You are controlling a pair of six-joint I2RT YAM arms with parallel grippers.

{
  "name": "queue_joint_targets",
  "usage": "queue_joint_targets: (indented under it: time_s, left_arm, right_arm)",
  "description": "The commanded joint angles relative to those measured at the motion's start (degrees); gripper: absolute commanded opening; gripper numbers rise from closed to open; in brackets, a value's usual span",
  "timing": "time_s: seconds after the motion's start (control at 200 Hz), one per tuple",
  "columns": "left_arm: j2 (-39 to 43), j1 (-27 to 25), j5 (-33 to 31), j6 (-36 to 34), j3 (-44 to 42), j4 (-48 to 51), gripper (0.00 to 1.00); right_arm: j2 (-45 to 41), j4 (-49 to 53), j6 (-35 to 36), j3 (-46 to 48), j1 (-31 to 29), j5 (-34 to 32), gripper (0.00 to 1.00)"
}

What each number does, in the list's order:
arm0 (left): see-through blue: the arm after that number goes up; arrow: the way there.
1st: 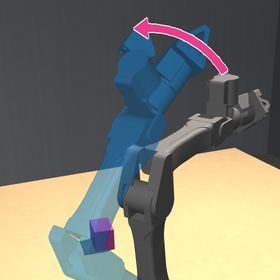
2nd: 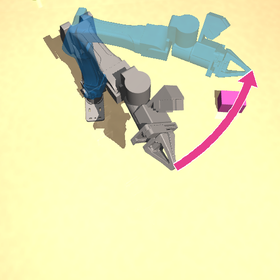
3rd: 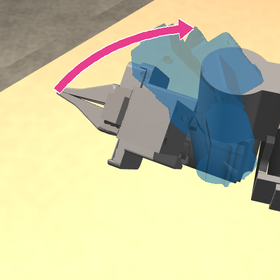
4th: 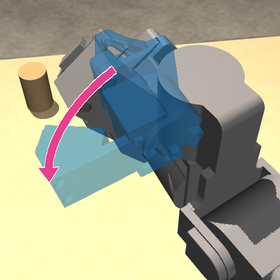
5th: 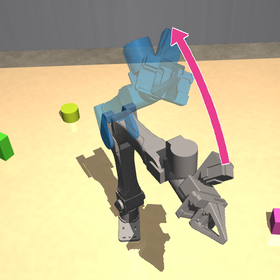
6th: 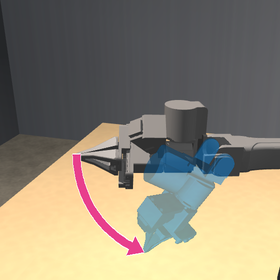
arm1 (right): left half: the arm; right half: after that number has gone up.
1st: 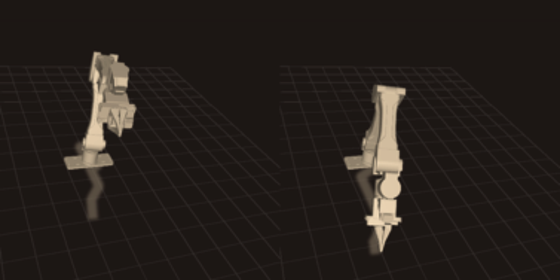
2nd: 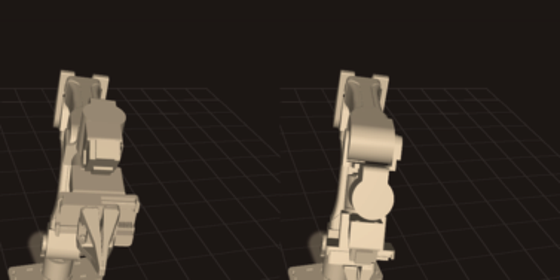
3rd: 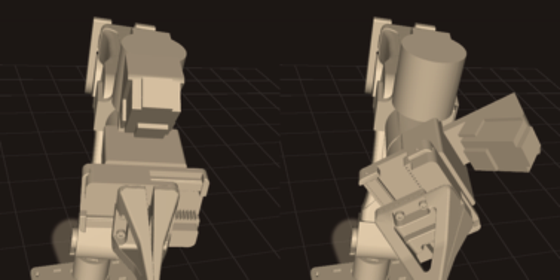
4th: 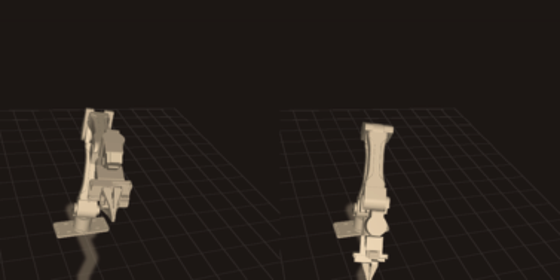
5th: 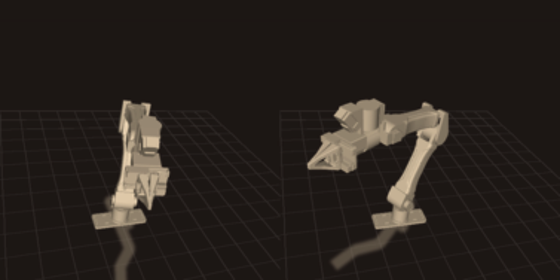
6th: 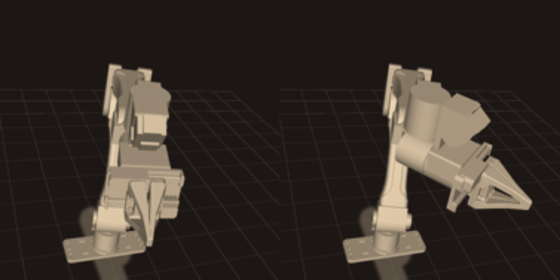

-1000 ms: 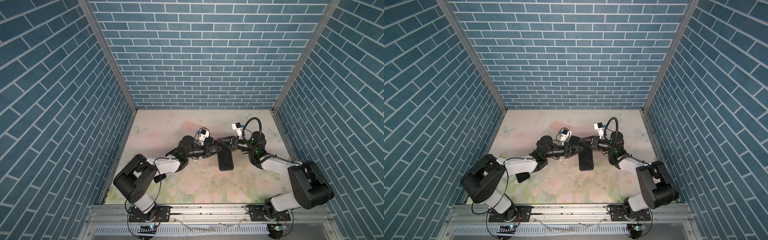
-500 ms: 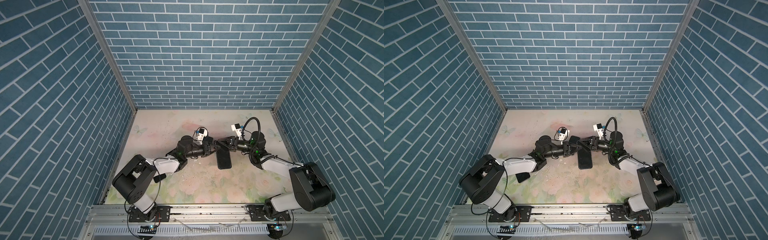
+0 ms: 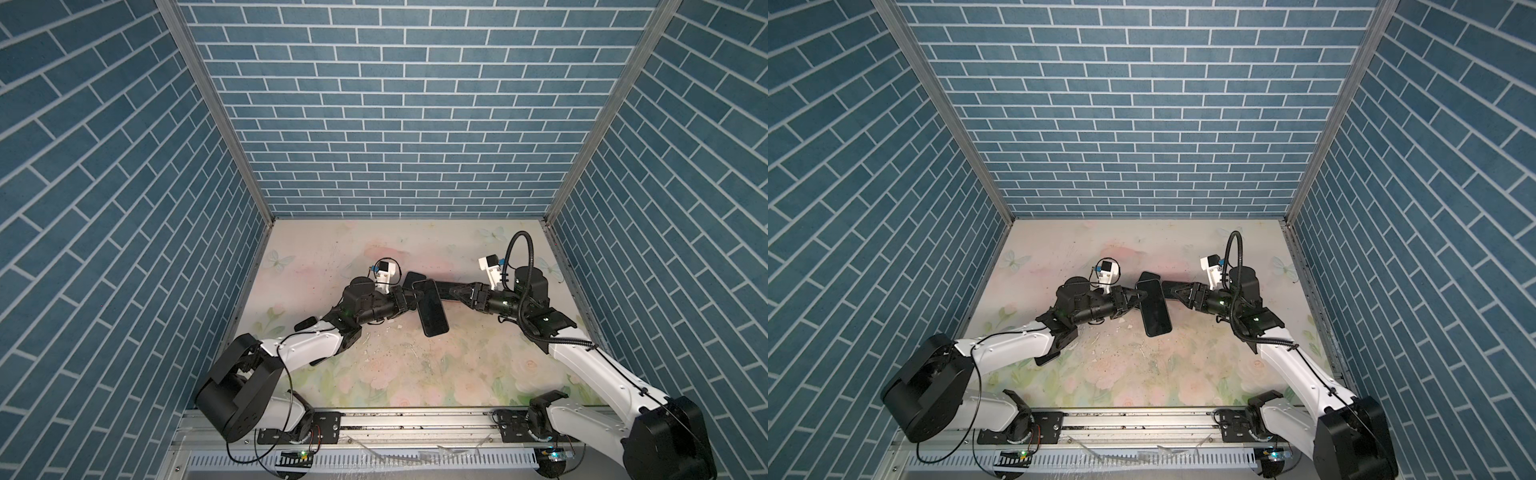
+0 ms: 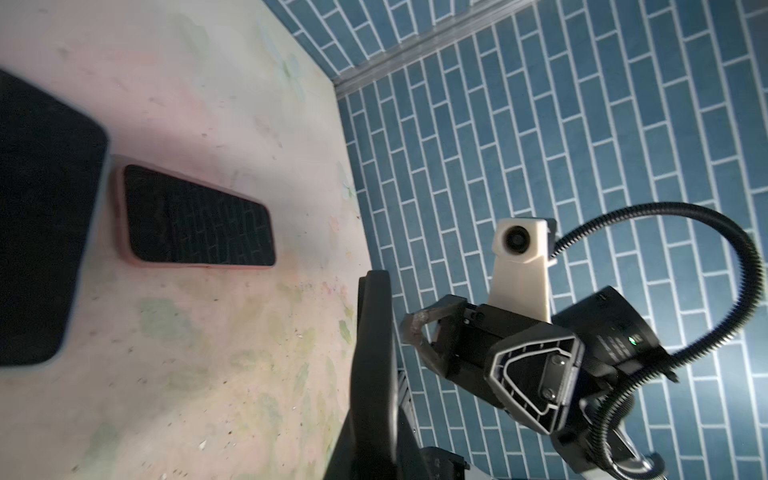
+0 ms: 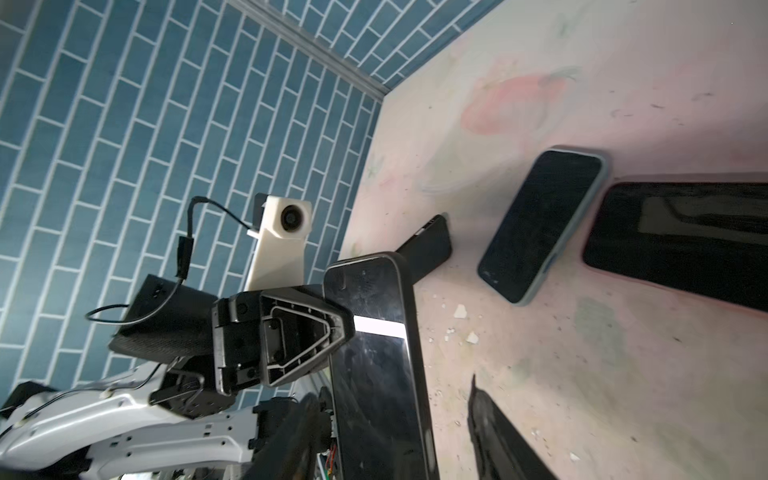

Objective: Put the phone into the phone case

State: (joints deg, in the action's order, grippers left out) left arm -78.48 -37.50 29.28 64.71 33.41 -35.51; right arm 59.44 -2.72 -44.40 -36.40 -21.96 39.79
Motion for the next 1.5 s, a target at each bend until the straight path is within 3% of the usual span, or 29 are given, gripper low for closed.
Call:
queue_joint_targets:
  time_s: [0.0, 0.2, 0.56, 0.805, 1.175, 1.345, 1.495]
  left_arm:
    - [1.9, -0.5, -4.1, -1.2, -1.2, 6.2, 0.00]
    - [-3.8, -1.4, -0.1, -2.6, -0.4, 8.5, 0.00]
    - [-3.4, -2.8, -13.1, 10.4, -8.7, 6.4, 0.00]
    - [-5.7, -2.8, -15.2, 14.1, -10.3, 4.7, 0.00]
    - [-10.8, -2.8, -17.4, 16.2, -11.8, -0.4, 0.28]
    - [-7.2, -2.8, -19.5, 14.9, -12.1, 6.0, 0.45]
    - [-0.6, -2.8, -22.3, 10.6, -10.0, 19.8, 0.61]
  right_arm:
    - [-1.9, 9.2, 5.3, -1.0, 0.2, -6.4, 0.58]
    - [0.0, 9.1, 5.0, -0.5, 0.2, -5.7, 0.57]
    - [1.3, 8.0, 5.6, 0.1, 0.2, -5.3, 0.57]
    - [2.3, 6.8, 5.9, 0.5, 0.2, -5.0, 0.57]
    - [2.0, 7.5, 6.8, 0.3, 0.2, -5.1, 0.57]
    - [1.8, 7.7, 6.9, 0.3, 0.2, -5.3, 0.57]
    - [1.6, 7.8, 7.0, -0.2, 0.2, -5.5, 0.57]
